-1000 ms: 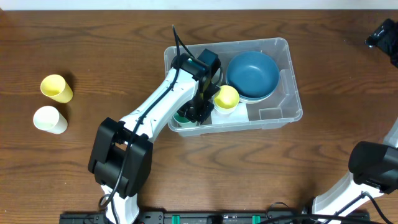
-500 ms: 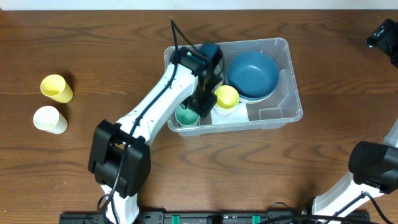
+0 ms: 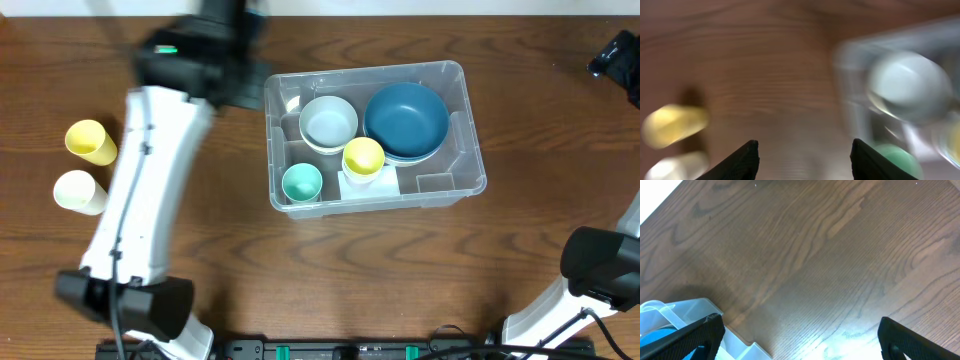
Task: Pack container
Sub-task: 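Move the left gripper to the pale yellow cup and grasp it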
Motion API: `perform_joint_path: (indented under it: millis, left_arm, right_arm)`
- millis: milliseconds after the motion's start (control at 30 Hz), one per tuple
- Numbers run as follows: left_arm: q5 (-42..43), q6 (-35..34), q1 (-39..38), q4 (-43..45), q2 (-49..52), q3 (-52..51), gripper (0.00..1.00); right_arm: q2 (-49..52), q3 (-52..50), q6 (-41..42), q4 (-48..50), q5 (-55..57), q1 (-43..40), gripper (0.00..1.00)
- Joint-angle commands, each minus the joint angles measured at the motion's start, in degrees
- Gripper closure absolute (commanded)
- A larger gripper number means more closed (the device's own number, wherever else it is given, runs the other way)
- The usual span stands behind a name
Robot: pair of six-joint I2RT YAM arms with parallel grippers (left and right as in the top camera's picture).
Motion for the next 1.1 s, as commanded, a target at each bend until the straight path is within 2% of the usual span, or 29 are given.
perform_joint_path:
  millis: [0, 167, 333, 633, 1067]
  left_arm:
    - [-5.2, -6.8, 9.7, 1.5, 1.0, 0.0, 0.41]
    - [1.6, -8.0, 20.9, 3.8, 4.3, -0.1, 0.41]
    - [1.9, -8.0, 25.9, 5.0, 10.2, -0.1, 0.41]
    - [1.9, -7.7, 29.7, 7.6, 20.9, -0.1, 0.41]
    - [1.9, -7.5, 33.4, 11.1, 24.9, -0.2, 0.41]
  right_arm:
    - [0.5, -0.1, 0.9, -0.1, 0.2, -0.2, 0.01]
    - [0.5, -0.1, 0.9, -0.1, 0.2, -0.2, 0.01]
    - [0.5, -0.1, 0.9, -0.1, 0.2, -0.2, 0.01]
    - [0.5, -0.1, 0.9, -0.1, 0.2, -0.2, 0.01]
    - [0.5, -0.1, 0.9, -0.1, 0.2, -0.2, 0.01]
